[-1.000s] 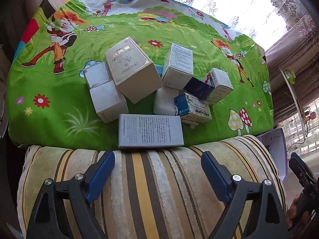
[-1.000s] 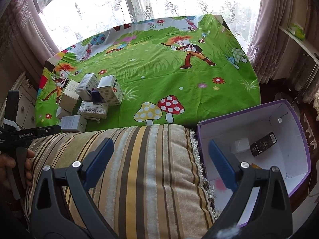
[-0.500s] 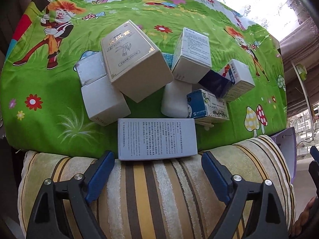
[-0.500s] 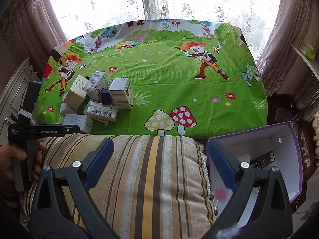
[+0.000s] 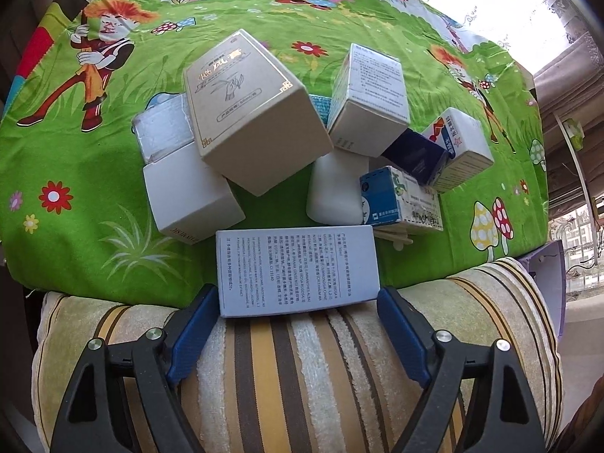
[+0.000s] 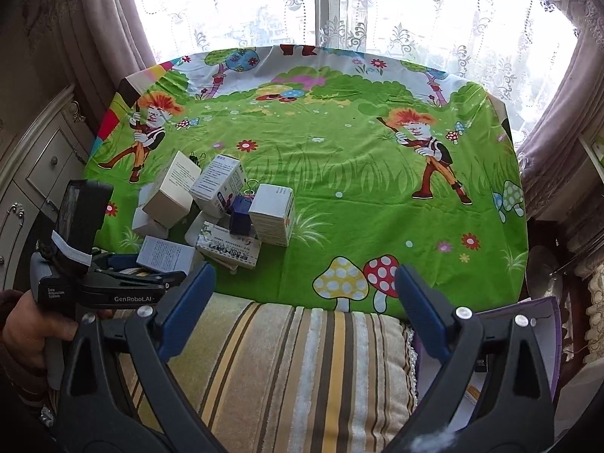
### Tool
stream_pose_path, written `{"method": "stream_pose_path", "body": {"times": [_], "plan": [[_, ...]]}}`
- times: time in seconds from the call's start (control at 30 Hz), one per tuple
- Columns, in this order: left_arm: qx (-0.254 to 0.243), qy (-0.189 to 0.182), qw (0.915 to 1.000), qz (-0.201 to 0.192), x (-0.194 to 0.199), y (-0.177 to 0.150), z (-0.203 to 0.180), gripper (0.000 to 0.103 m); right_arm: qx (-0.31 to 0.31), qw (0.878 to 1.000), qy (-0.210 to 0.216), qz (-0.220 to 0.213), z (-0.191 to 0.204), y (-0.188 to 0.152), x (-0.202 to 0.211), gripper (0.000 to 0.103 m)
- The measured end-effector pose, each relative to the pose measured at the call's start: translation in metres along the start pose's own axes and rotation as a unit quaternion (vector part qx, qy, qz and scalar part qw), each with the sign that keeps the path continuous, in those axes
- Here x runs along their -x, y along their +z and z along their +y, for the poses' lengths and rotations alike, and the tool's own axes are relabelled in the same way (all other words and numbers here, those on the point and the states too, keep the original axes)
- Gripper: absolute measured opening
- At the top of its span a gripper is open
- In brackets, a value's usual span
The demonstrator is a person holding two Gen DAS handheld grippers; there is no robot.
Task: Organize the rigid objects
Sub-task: 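Grasp the white leaflet-printed box with the left gripper while the right grasps the blue-text box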
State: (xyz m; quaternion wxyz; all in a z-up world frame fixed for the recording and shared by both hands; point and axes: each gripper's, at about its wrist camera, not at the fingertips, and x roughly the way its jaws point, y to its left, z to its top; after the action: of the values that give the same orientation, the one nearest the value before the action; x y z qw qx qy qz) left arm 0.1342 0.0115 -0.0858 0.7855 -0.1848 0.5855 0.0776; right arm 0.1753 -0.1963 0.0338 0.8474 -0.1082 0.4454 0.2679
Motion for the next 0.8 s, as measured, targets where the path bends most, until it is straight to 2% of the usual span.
{"method": "stream_pose_path", "body": {"times": [0.13,0.37,0.47,0.57,0.6,0.8], "plan": [[0.001,-0.003,1.0,-0.006,0.004,-0.003,0.003,0.08,-0.009,1.0,0.019,0.015,0.014,0.014,-0.018,0.097],[0.005,-0.017,0.9998,-0.009,0.009,-0.009,0.011,0.072,-0.085,0.993,0.052,0.063,0.025,0.049,-0.061,0.097],[0.012,-0.027,0.9995,-0.009,0.01,-0.01,0.014,0.073,-0.093,0.992,0.042,0.075,0.033,0.061,-0.08,0.097],[0.019,-0.041,0.9989,-0.01,0.012,-0.01,0.017,0.082,-0.086,0.992,0.032,0.088,0.042,0.07,-0.099,0.097],[0.021,-0.034,0.9991,-0.01,0.012,-0.009,0.017,0.085,-0.08,0.992,0.026,0.092,0.046,0.072,-0.105,0.097],[0.024,0.02,0.9995,-0.008,0.015,-0.002,0.002,0.088,-0.068,0.992,0.016,0.103,0.056,0.08,-0.127,0.097]]}}
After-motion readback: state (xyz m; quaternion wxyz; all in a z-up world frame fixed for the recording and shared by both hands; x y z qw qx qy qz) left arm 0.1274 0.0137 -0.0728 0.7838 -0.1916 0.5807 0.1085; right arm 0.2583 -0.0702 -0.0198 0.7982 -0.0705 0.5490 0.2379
